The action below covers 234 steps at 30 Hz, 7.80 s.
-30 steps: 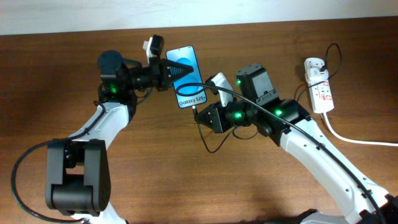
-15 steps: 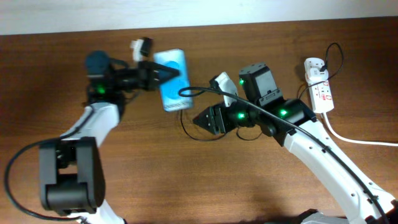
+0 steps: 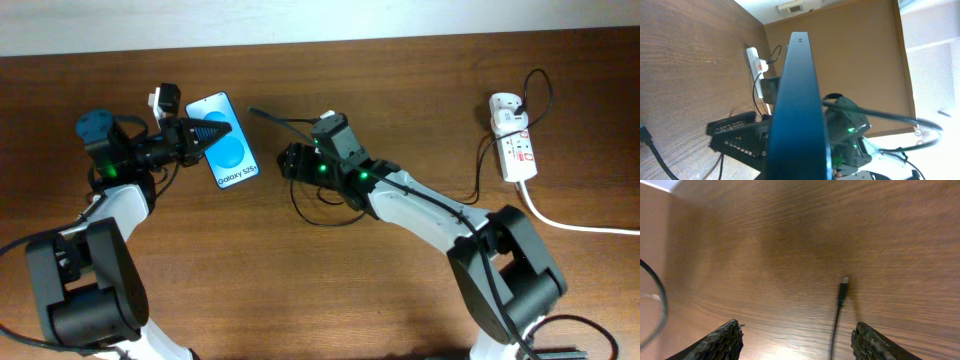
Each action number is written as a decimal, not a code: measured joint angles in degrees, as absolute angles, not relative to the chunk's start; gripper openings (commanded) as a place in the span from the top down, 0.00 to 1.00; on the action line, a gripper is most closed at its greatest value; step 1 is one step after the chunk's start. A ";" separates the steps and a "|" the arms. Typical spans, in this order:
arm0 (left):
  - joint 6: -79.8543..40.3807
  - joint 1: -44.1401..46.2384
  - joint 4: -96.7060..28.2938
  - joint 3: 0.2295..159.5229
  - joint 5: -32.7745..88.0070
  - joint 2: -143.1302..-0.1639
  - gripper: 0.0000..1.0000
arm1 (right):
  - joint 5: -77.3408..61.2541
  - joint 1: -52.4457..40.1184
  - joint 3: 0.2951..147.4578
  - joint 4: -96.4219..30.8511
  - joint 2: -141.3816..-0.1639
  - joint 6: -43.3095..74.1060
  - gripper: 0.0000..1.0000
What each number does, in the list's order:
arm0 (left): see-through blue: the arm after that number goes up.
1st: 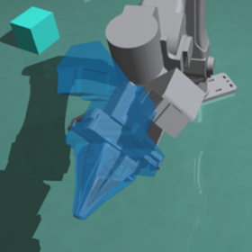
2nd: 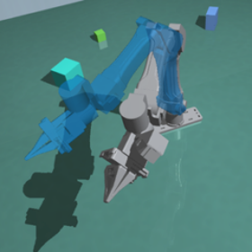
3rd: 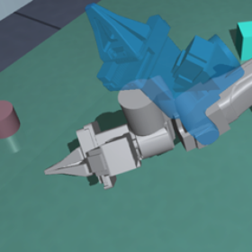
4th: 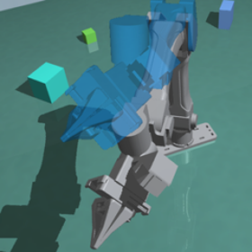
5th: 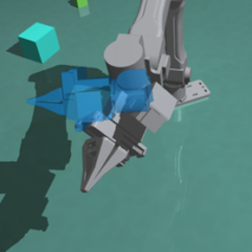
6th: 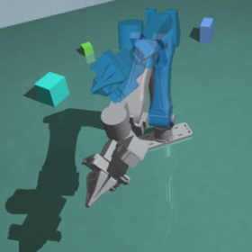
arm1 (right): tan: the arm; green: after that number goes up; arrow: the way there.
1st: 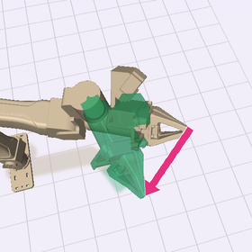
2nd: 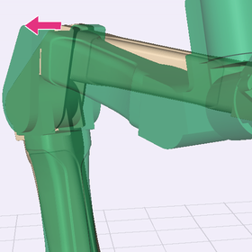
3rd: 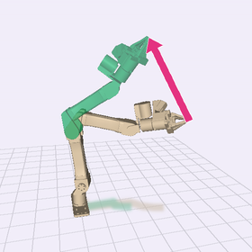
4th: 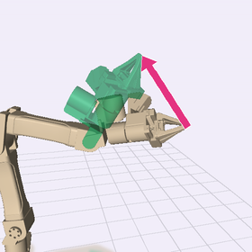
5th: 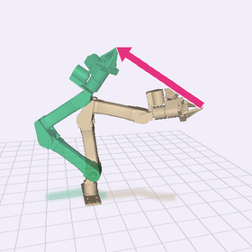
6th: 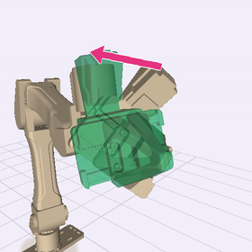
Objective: Plug charger to phone and switch on socket
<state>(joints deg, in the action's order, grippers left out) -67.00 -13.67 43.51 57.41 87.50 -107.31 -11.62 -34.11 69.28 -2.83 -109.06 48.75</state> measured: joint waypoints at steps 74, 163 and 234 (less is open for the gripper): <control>-80.23 -1.72 56.80 56.77 82.28 -107.37 1.00 | -29.61 -29.08 68.40 -47.33 -66.43 35.94 0.96; -102.91 -3.03 73.14 56.77 76.29 -107.37 1.00 | -10.44 -34.28 50.37 -28.47 -98.00 44.88 0.82; -105.30 5.15 82.98 56.77 77.73 -107.37 1.00 | -47.20 -31.59 45.91 -5.87 -68.90 41.34 0.96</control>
